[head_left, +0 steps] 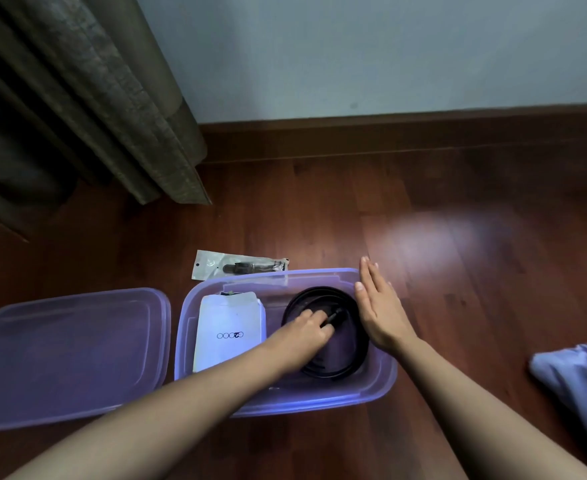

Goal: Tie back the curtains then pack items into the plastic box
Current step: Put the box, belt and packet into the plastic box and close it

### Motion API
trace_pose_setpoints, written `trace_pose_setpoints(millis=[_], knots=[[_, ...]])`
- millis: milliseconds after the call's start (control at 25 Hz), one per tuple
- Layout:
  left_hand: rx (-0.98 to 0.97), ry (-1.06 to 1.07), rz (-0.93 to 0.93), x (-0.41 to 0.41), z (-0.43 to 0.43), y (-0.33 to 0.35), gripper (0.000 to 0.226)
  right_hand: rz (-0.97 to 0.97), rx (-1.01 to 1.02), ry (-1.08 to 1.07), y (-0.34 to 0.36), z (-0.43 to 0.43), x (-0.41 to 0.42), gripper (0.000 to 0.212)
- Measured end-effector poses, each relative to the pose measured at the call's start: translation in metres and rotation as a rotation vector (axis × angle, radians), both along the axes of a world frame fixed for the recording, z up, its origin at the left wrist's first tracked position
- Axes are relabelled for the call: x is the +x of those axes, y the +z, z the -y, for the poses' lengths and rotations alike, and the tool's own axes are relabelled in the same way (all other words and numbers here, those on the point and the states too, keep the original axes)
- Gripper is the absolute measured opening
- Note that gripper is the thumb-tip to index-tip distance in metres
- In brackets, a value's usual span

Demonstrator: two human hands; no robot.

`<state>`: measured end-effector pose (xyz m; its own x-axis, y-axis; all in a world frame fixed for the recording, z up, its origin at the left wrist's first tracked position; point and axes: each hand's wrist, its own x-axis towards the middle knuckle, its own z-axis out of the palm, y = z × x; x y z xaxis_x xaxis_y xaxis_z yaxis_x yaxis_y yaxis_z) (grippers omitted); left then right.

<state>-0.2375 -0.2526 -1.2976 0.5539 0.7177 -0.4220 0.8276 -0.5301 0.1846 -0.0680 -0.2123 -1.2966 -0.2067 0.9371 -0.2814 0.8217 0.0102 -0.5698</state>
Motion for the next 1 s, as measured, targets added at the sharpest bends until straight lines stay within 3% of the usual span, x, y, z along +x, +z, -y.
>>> trace_pose_setpoints(millis=[80, 240, 320, 360, 440, 560, 640, 720, 800, 880, 1000], knots=[[0.001, 0.02, 0.027, -0.003, -0.003, 0.002, 0.037, 0.016, 0.007, 0.002, 0.001, 0.0, 0.0, 0.069], [0.392, 0.055, 0.601, -0.028, -0.021, 0.018, 0.025, 0.03, 0.022, 0.001, 0.0, 0.001, 0.0, 0.069], [0.539, 0.239, 0.702, -0.056, -0.05, 0.028, 0.023, 0.031, 0.028, -0.001, -0.001, 0.001, -0.001, 0.069], [0.549, 0.356, 0.66, -0.074, -0.069, 0.029, 0.021, 0.036, 0.029, -0.003, -0.001, 0.001, -0.001, 0.069], [0.364, 0.512, 0.403, -0.111, -0.104, 0.026, 0.02, 0.043, 0.035, -0.004, -0.002, 0.002, 0.0, 0.068], [-0.004, 0.515, 0.054, -0.145, -0.126, 0.011, 0.037, 0.05, 0.042, 0.004, -0.003, 0.002, 0.0, 0.072], [-0.084, 0.487, -0.08, -0.147, -0.126, 0.002, 0.054, 0.052, 0.045, 0.001, -0.004, 0.002, 0.0, 0.074], [-0.084, 0.456, -0.193, -0.142, -0.124, -0.004, 0.055, 0.054, 0.037, -0.003, -0.002, 0.001, -0.001, 0.07], [-0.074, 0.442, -0.173, -0.141, -0.125, -0.002, 0.041, 0.062, 0.036, -0.005, -0.001, 0.002, -0.001, 0.068], [-0.003, 0.464, -0.009, -0.146, -0.124, 0.012, 0.025, 0.066, 0.038, -0.006, -0.001, 0.001, -0.001, 0.069], [0.33, 0.416, 0.223, -0.15, -0.105, 0.039, 0.021, 0.061, 0.035, -0.012, 0.0, 0.002, -0.001, 0.069]])
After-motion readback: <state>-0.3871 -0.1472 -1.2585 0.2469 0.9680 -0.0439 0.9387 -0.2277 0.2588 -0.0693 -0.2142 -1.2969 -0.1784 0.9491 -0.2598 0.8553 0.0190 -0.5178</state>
